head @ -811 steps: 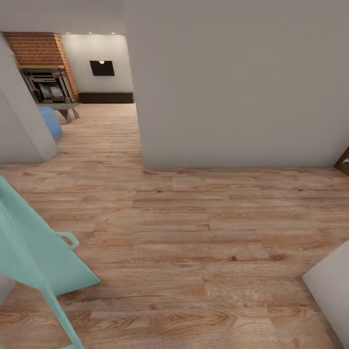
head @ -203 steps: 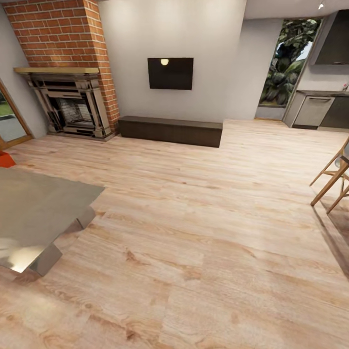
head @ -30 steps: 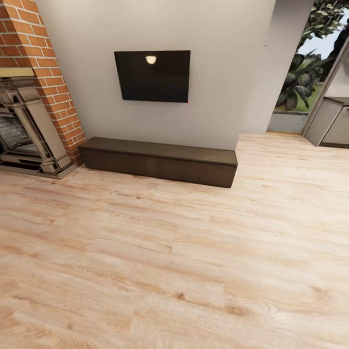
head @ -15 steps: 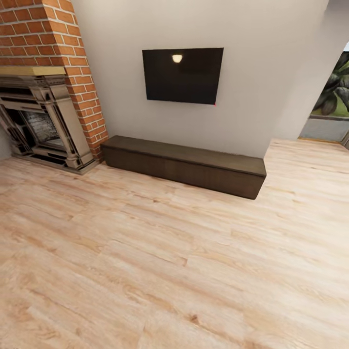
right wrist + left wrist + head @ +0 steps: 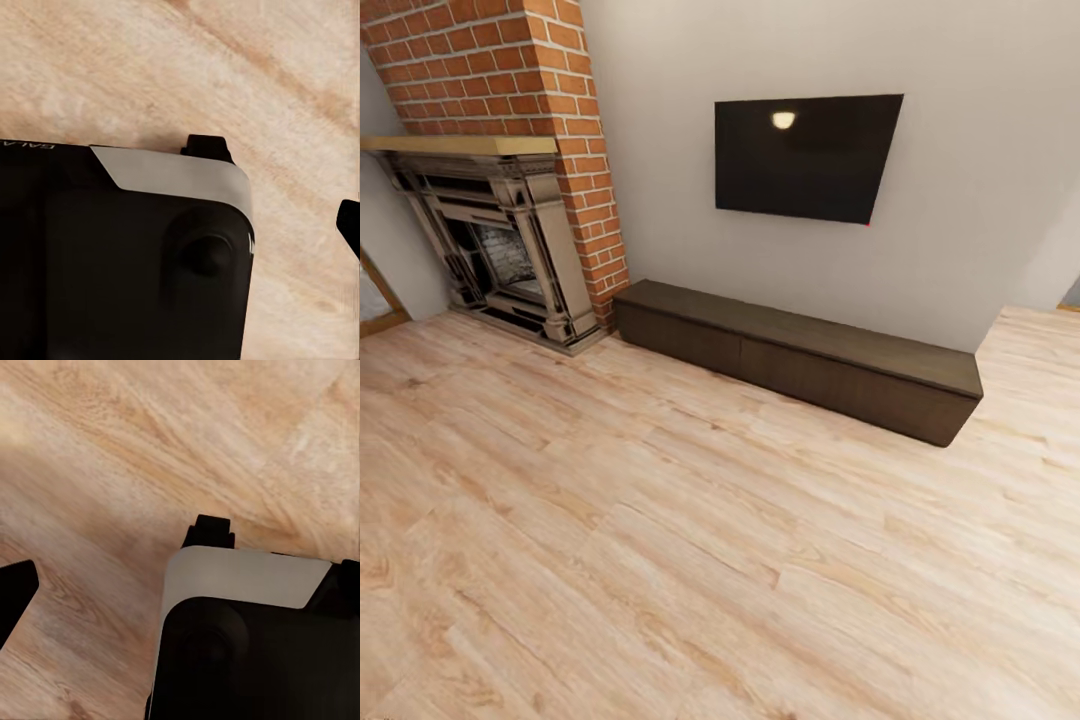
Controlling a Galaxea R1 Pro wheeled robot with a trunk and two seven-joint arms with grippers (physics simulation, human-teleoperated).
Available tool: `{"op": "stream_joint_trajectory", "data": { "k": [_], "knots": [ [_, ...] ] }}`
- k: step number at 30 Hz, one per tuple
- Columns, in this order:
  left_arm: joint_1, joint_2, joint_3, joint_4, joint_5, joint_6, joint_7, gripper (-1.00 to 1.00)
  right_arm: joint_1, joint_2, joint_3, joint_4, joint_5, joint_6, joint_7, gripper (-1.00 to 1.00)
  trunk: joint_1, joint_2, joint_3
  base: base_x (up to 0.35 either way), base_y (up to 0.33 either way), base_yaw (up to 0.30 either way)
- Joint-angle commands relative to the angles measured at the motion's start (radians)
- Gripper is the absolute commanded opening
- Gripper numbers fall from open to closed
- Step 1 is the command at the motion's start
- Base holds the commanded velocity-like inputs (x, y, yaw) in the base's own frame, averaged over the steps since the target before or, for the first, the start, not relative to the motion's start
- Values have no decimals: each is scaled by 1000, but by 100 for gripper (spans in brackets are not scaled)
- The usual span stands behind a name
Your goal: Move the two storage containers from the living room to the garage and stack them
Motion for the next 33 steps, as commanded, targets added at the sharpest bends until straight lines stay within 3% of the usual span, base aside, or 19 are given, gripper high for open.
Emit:
{"op": "stream_joint_trajectory", "data": {
  "k": [1, 33],
  "knots": [
    [-1, 0, 0, 0, 10, 3, 3, 100, -1, 1, 8, 3, -9, -5, -1, 100, 1, 0, -1, 321, 0, 276],
    [-1, 0, 0, -1, 10, 3, 3, 100, -1, 1, 8, 3, -9, -5, -1, 100, 1, 0, -1, 311, 0, 276]
  ]
}}
